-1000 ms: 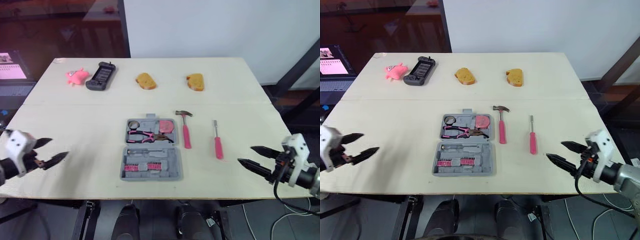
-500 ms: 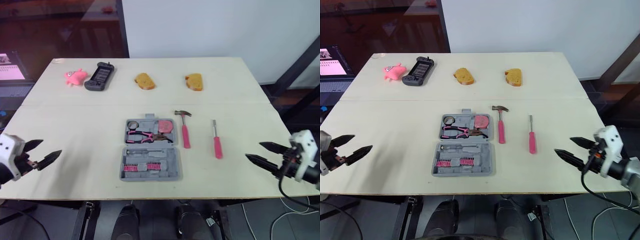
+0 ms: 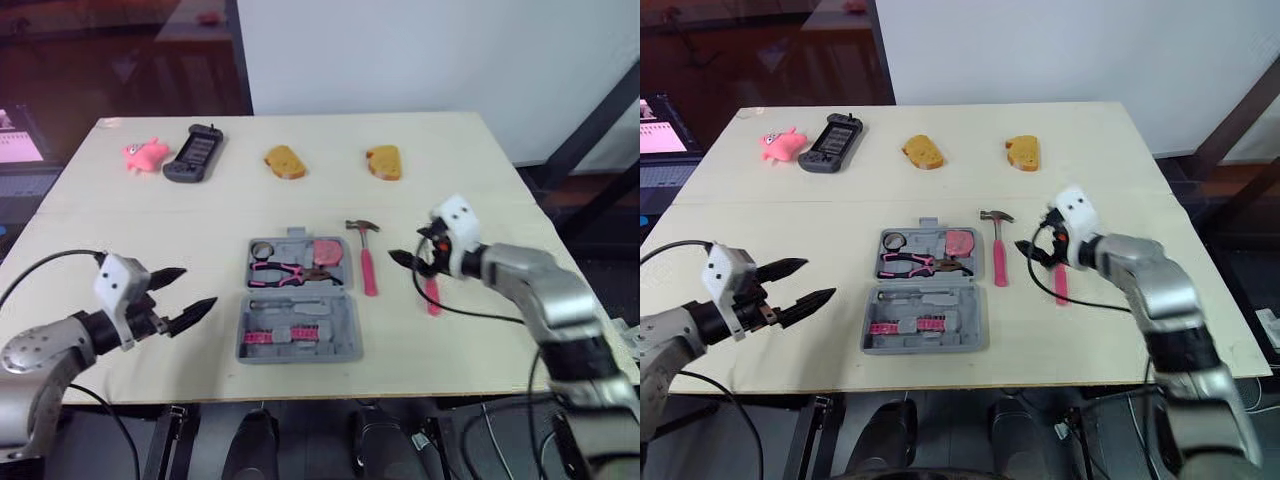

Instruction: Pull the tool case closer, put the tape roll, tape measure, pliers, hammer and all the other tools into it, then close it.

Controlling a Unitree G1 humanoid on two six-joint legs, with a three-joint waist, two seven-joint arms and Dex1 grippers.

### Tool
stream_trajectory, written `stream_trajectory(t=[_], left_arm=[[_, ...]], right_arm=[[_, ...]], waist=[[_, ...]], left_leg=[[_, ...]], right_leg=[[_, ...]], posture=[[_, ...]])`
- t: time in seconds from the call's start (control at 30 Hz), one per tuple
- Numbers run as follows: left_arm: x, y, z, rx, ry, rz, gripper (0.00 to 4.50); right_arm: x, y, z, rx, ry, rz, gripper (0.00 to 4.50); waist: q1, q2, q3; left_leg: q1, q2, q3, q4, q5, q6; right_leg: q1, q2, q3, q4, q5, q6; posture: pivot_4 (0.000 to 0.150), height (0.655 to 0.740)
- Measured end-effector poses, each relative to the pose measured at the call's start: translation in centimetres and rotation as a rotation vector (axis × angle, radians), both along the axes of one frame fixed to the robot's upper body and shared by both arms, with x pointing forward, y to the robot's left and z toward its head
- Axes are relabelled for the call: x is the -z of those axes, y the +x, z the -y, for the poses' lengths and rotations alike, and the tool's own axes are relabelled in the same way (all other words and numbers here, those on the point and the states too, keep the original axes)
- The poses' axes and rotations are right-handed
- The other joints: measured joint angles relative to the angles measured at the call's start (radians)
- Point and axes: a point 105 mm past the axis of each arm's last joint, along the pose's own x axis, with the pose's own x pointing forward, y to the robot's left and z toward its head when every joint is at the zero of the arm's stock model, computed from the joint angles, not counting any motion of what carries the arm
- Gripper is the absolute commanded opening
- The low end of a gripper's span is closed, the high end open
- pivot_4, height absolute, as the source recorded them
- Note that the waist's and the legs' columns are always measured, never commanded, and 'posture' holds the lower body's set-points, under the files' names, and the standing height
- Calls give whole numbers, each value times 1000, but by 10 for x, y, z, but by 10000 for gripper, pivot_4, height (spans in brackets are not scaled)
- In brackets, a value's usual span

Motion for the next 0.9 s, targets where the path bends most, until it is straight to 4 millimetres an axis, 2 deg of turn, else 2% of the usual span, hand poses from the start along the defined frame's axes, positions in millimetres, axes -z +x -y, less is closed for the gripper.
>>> stream_trajectory(t=[0.07,0.17,0.27,0.4,0.53,0.63,0.77,0.83,0.9], left_arm=[[0,-4,1,-3,-2,-4,44704],[-5,-14,6,14,-1,15,44704],[-10,-20,15,49,1,33,44704],[-15,-26,24,79,-1,52,44704],[-18,-30,32,100,8,69,44704],[-18,-29,34,98,8,71,45000],[-18,-28,37,106,4,74,45000],[-18,-27,39,112,2,72,45000],[-17,-26,40,115,-1,71,45000]], right_arm=[[5,9,-6,8,15,-41,45000],[16,24,-26,6,24,-102,45000],[29,30,-41,-3,21,-137,45000],[42,41,-50,21,5,-162,45000],[45,53,-54,61,-18,-145,45000],[44,59,-53,94,-21,-135,36821],[51,63,-58,123,9,-147,17319],[54,63,-61,135,32,-148,6061],[47,68,-61,142,35,-122,370]], waist=[[5,0,0],[-3,0,0],[-8,0,0],[-16,0,0],[-17,1,0],[-17,1,0],[-18,1,0],[-18,1,0],[-19,1,0]], left_leg=[[0,0,0,-1,0,0],[0,0,0,-1,0,0],[0,0,0,-1,0,0],[0,0,0,-1,0,0],[0,0,0,-2,0,0],[0,0,0,-2,0,0],[0,0,0,-2,0,0],[0,0,0,-2,0,0],[0,0,0,-2,0,0]], right_leg=[[-1,0,0,0,0,0],[-1,0,0,0,0,0],[-1,0,0,1,0,0],[-1,0,0,1,0,0],[-2,0,0,1,0,0],[-2,0,0,1,0,0],[-2,0,0,1,0,0],[-2,0,0,1,0,1],[-2,0,0,1,1,1]], posture=[[1500,7400],[1500,7400],[1500,7400],[1500,7400],[1500,7400],[1500,7400],[1500,7400],[1500,7400],[1500,7400]])
